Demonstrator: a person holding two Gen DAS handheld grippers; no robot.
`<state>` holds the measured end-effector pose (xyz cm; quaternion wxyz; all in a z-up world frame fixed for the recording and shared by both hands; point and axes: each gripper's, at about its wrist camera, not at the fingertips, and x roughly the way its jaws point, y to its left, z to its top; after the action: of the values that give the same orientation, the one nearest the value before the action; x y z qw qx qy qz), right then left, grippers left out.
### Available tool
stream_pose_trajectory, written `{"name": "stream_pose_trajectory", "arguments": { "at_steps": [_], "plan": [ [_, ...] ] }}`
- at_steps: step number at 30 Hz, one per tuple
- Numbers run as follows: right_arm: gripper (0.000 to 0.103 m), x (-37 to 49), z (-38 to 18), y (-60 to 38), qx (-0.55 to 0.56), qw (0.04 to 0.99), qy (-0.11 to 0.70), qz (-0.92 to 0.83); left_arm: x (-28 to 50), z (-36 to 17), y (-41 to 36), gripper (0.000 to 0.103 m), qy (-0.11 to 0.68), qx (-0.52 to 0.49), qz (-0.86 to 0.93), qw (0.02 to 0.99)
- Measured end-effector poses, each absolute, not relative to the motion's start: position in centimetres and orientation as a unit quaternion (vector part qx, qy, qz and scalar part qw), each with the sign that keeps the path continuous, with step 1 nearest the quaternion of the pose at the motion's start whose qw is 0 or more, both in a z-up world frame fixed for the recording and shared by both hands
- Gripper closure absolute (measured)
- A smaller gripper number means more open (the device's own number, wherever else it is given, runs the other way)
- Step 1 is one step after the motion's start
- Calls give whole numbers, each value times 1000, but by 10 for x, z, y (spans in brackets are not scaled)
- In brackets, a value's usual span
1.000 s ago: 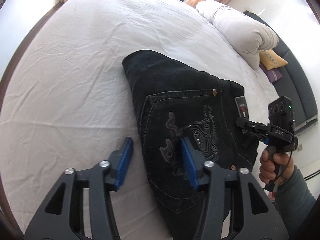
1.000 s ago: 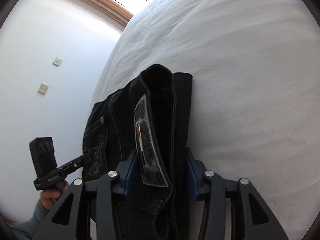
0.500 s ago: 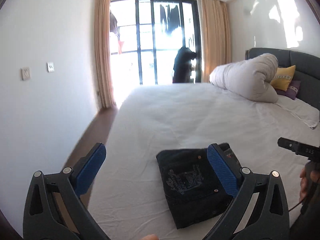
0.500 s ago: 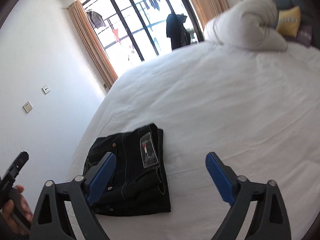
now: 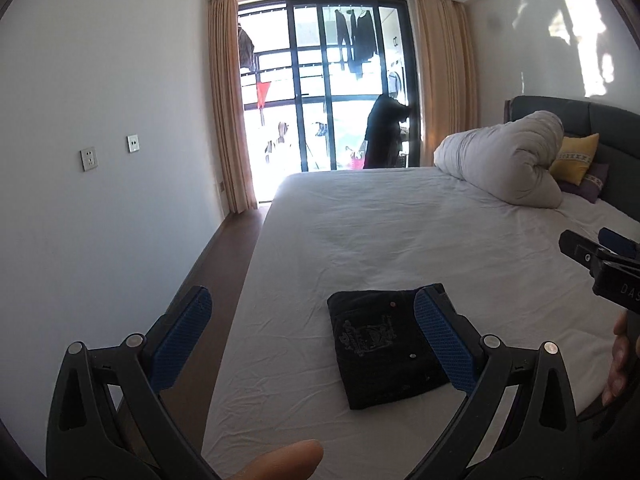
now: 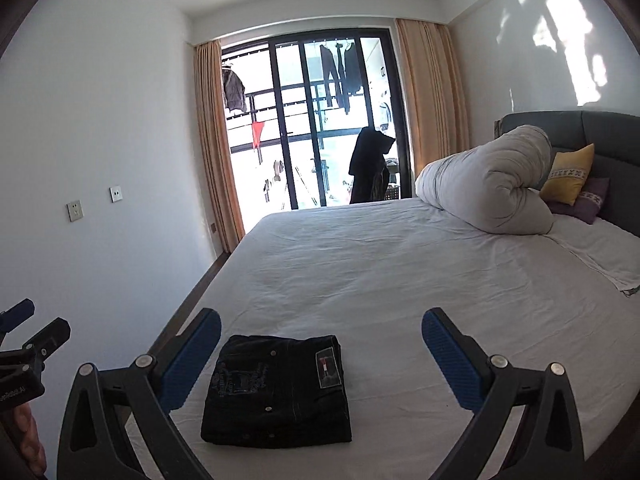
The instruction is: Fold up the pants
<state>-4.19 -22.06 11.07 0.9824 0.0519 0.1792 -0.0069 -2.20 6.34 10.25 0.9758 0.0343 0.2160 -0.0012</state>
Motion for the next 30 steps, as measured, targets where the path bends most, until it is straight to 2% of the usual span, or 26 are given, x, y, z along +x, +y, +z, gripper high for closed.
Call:
{"name": "stream_pose_trajectory", "arguments": {
  "at_steps": [5,10,30],
  "plan": [
    [0,-39,96,-206,53,968,243,-7,-4,80,68,0,297,-8,-12,955],
    [0,-30,78,-194,52,957,284,-8,5,64,74,0,335,-16,-6,942],
    [0,-10,41,-181,52,932,359,0,60,12,63,0,391,-12,-11,920]
  ]
}}
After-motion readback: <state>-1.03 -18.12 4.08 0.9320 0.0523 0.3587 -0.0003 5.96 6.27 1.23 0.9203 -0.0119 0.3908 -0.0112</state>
